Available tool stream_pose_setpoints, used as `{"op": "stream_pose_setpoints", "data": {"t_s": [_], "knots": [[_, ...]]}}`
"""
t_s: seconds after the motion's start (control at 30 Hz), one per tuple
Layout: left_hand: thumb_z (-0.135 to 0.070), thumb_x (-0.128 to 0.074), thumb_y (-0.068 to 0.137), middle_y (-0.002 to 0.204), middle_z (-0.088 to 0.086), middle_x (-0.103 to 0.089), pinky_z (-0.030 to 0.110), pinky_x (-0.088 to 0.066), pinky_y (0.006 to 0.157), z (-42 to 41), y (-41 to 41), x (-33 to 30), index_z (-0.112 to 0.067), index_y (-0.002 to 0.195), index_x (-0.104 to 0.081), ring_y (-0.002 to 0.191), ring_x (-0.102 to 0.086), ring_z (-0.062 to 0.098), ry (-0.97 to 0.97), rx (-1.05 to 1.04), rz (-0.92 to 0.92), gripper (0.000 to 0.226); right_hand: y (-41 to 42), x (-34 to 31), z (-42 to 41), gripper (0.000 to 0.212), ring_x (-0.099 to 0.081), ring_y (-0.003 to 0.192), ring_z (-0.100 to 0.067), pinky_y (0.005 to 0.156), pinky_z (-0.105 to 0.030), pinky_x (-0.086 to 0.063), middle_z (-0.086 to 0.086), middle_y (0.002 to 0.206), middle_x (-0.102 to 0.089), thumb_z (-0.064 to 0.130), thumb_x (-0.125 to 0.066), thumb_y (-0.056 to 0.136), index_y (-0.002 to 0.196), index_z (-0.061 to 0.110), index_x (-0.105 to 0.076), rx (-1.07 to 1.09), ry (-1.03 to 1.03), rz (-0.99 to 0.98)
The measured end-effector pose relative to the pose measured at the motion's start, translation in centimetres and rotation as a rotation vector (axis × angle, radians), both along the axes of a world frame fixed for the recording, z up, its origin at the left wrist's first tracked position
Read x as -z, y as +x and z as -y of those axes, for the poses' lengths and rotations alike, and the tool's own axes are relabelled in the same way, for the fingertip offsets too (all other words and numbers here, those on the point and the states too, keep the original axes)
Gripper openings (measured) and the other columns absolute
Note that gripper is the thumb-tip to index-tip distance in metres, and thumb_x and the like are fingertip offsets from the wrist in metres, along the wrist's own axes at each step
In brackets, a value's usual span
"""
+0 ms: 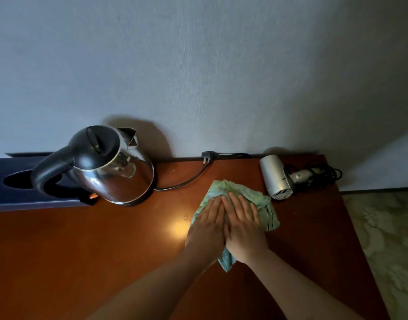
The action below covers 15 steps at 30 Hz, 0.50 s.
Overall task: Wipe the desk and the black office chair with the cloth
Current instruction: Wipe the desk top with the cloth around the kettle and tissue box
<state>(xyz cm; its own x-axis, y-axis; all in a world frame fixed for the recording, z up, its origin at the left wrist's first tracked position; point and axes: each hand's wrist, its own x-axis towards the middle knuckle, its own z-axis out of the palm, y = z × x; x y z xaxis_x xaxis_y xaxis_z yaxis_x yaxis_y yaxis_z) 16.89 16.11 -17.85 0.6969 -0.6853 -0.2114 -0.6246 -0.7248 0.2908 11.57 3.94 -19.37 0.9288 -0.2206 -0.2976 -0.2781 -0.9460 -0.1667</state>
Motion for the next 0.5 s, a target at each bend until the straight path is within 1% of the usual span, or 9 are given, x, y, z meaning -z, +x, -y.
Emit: {"op": "stream_pose_setpoints", "data": {"t_s": [0.03,0.1,0.13,0.17,0.2,0.27,0.33,0.4,0.5], "knots": [[-0.033,-0.032,0.099,0.161,0.006,-0.028,0.032,-0.015,0.118,0.1,0.9,-0.2,-0.010,0.154,-0.032,0.149,-0.027,0.017,-0.007,0.011,-0.010,0.060,0.7,0.0,0.3,0.067,-0.025,0.153,-0.025,0.121,-0.048,-0.013,-0.003,0.166,-0.026,0.043,-0.030,0.097,0.160,0.022,-0.022,-0.009,0.003,-0.006],[-0.033,-0.027,0.105,0.165,0.001,0.004,0.033,0.001,0.122,0.9,3.4,0.2,-0.014,0.159,-0.004,0.153,0.003,0.014,0.011,0.060,-0.062,0.062,2.8,0.0,1.2,0.072,-0.006,0.157,-0.024,0.125,-0.046,0.001,-0.001,0.170,-0.006,0.050,-0.016,0.096,0.162,0.025,-0.003,-0.014,0.014,-0.018],[-0.035,-0.024,0.106,0.165,0.001,0.010,0.036,0.003,0.124,1.5,4.8,0.6,-0.015,0.159,0.003,0.152,0.009,0.014,0.032,0.056,-0.077,0.063,4.2,0.0,1.7,0.075,0.004,0.157,-0.023,0.125,-0.045,0.007,0.000,0.170,0.003,0.053,-0.006,0.093,0.161,0.026,0.006,-0.002,0.022,-0.024],[-0.035,-0.021,0.106,0.166,0.002,0.009,0.038,0.001,0.125,2.3,6.2,0.9,-0.015,0.159,0.004,0.153,0.010,0.015,0.056,0.060,-0.059,0.062,5.6,0.0,2.2,0.077,0.011,0.156,-0.022,0.124,-0.045,0.010,0.000,0.170,0.011,0.055,0.002,0.089,0.160,0.027,0.012,0.017,0.020,-0.032],[-0.035,-0.019,0.105,0.167,0.003,0.008,0.038,-0.002,0.126,2.9,7.6,1.0,-0.015,0.159,0.004,0.153,0.009,0.016,0.073,0.068,-0.044,0.062,6.9,-0.1,2.7,0.077,0.014,0.155,-0.022,0.124,-0.045,0.011,0.001,0.169,0.016,0.054,0.005,0.088,0.159,0.027,0.016,0.032,0.009,-0.042],[-0.033,-0.019,0.105,0.168,0.004,0.005,0.037,-0.001,0.125,3.9,9.5,1.3,-0.014,0.159,0.001,0.153,0.007,0.016,0.068,0.066,-0.055,0.061,8.9,0.0,3.5,0.069,0.018,0.155,-0.021,0.125,-0.047,0.010,0.001,0.168,0.021,0.052,-0.006,0.099,0.158,0.027,0.020,0.039,-0.005,-0.069],[-0.032,-0.023,0.106,0.168,0.003,0.004,0.033,0.002,0.125,4.5,10.2,1.6,-0.015,0.160,-0.001,0.153,0.006,0.016,0.061,0.059,-0.057,0.061,9.7,0.2,4.1,0.068,0.019,0.154,-0.022,0.125,-0.049,0.007,0.002,0.167,0.023,0.048,-0.016,0.104,0.158,0.027,0.020,0.034,-0.011,-0.091],[-0.032,-0.025,0.105,0.168,0.002,0.001,0.033,0.000,0.124,4.5,10.1,1.5,-0.015,0.160,-0.002,0.154,0.003,0.016,0.054,0.046,-0.057,0.061,9.8,0.2,4.2,0.067,0.020,0.154,-0.022,0.125,-0.049,0.007,0.002,0.167,0.023,0.046,-0.016,0.105,0.158,0.027,0.020,0.019,-0.010,-0.107],[-0.032,-0.031,0.104,0.167,0.002,-0.006,0.037,-0.010,0.124,4.4,9.1,1.0,-0.016,0.160,-0.007,0.153,-0.005,0.018,0.066,0.010,-0.040,0.063,9.2,0.0,4.1,0.066,0.019,0.154,-0.023,0.125,-0.048,0.010,0.001,0.168,0.021,0.045,-0.016,0.105,0.159,0.027,0.018,-0.013,-0.011,-0.083]]}}
